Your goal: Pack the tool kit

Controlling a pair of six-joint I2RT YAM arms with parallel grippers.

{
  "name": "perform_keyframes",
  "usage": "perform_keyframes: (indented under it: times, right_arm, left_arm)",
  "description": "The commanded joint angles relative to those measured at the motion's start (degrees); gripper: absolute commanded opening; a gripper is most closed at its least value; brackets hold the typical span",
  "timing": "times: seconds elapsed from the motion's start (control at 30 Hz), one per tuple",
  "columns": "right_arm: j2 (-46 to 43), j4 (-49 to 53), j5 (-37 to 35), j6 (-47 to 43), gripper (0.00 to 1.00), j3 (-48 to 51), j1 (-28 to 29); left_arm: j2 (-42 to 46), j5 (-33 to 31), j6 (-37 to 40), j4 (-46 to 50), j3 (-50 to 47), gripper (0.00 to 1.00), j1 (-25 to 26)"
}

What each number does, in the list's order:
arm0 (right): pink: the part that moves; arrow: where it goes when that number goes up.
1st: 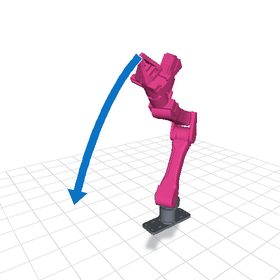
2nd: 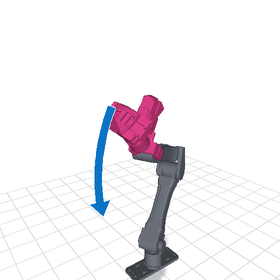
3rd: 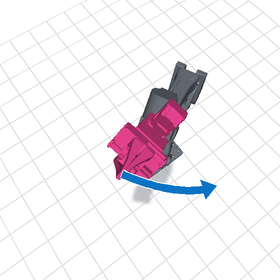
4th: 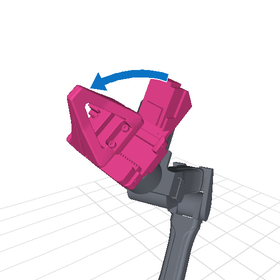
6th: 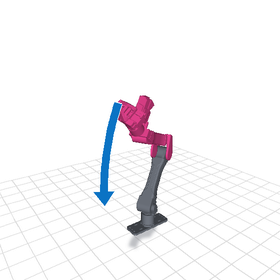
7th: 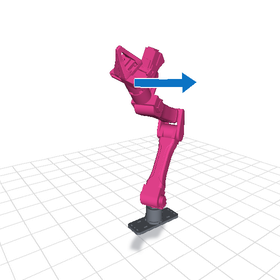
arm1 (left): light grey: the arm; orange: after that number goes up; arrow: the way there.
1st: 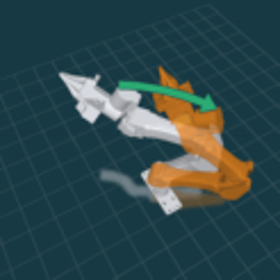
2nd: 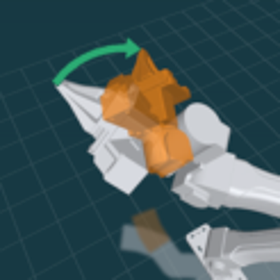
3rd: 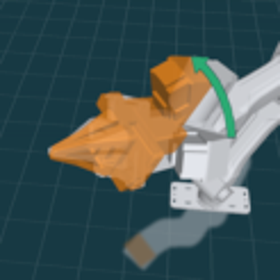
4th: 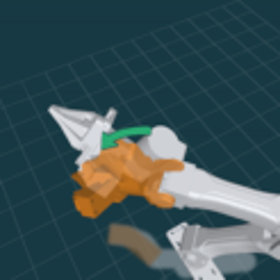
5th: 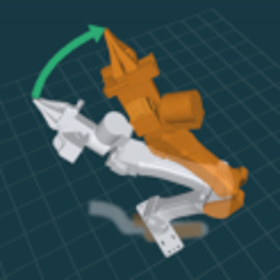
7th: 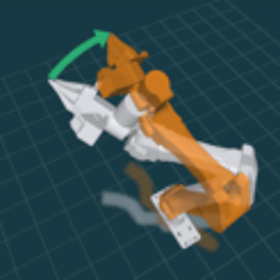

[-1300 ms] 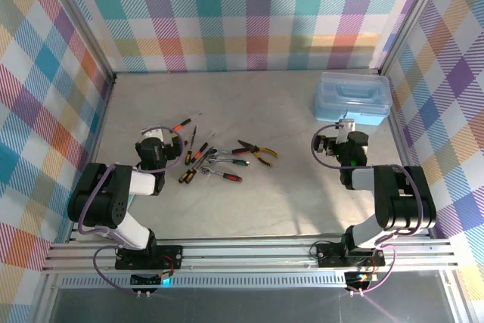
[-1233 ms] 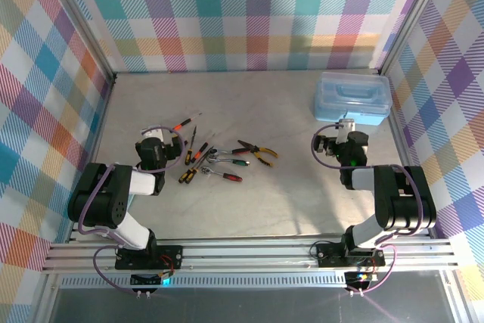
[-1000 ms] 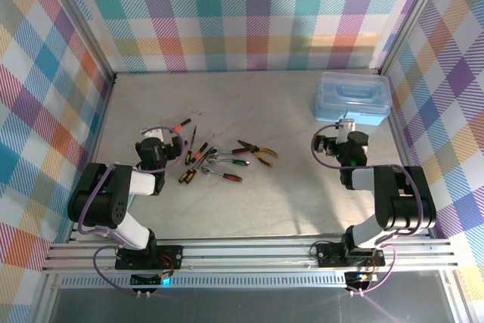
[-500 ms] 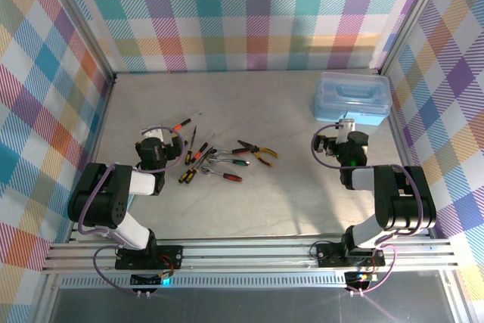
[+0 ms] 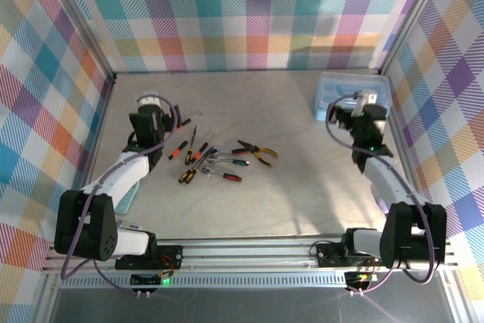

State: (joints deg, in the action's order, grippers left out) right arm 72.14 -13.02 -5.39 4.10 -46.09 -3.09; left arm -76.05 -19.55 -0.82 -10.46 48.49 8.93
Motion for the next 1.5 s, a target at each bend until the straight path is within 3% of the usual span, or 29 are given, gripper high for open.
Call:
perform_keyframes:
  times: [0.0, 0.27, 0.73, 1.0, 1.2, 1.47]
  right_arm:
    - [5.9, 13.5, -0.2, 3.5, 0.99, -7.8, -3.9]
    - [24.0, 17.4, 1.5, 3.0, 0.99, -25.2, -11.7]
    - [32.6, 17.8, 1.3, 0.7, 0.99, -32.8, -17.1]
    - [39.0, 21.7, 7.8, 0.1, 0.99, -38.2, -19.3]
    - [39.5, 22.0, 13.5, 1.1, 0.99, -35.9, -19.7]
    - [33.2, 19.2, 18.1, 4.2, 0.99, -24.5, -17.7]
  left_arm:
    - [0.7, 2.8, -2.3, 19.6, 6.3, 1.00, 0.5]
    - [2.2, 6.6, -3.1, 27.5, 9.9, 1.00, 3.4]
    - [0.4, 7.4, -2.9, 28.1, 8.2, 1.00, 4.6]
    - [-0.5, 7.6, -2.7, 28.1, 8.5, 1.00, 4.9]
    - [-0.7, 7.7, -2.6, 28.0, 8.2, 1.00, 5.0]
    - [-1.6, 8.8, -2.6, 27.8, 8.7, 1.00, 5.3]
